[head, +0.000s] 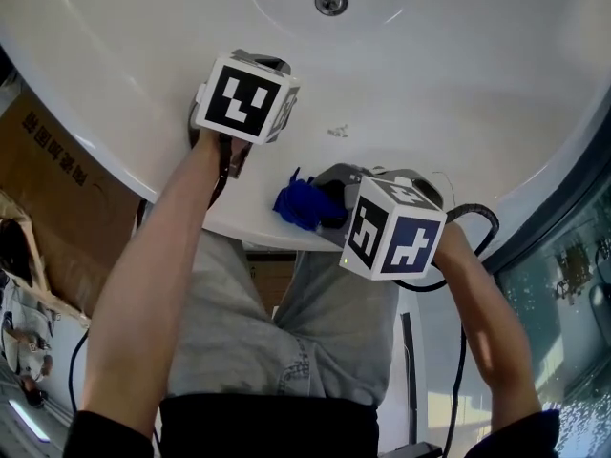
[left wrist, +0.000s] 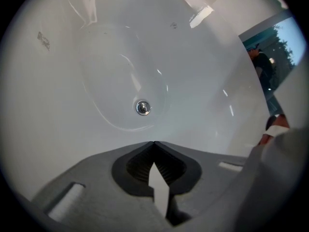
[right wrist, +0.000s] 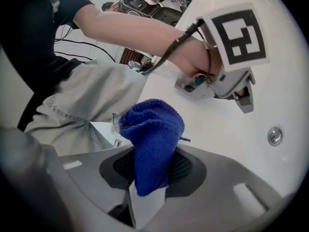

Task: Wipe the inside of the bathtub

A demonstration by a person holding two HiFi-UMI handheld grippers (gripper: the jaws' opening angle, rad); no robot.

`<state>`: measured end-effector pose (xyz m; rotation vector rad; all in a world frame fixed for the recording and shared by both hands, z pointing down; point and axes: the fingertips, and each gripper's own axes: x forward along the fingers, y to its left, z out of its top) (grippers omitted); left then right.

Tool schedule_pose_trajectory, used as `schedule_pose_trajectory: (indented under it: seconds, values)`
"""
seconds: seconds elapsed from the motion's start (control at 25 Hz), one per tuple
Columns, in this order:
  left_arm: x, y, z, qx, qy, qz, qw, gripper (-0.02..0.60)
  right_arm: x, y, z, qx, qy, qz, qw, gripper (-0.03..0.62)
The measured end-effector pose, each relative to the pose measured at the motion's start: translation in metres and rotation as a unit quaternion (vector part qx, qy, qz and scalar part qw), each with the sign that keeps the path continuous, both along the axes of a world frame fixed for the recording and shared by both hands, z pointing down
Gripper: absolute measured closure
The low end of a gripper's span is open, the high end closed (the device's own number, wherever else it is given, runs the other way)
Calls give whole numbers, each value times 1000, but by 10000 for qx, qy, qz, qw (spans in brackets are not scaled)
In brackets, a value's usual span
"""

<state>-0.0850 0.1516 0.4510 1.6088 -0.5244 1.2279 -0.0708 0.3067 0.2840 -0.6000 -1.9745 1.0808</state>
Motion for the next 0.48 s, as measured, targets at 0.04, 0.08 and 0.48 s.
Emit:
schedule_pose_trajectory:
  seconds: [0.04,0.08,0.48]
  values:
    - [1,0,-1,8,-1,3,10000,580,0,2,-9,-20,-75,11,10000,468]
    - [1,0,-1,14,-6,11,10000,580,-1,5,-18,-35,-152,16,9999,468]
    - [11,8,0,-29,11,213,9998,580,-4,8,-33,-383,-421,85,9983,468]
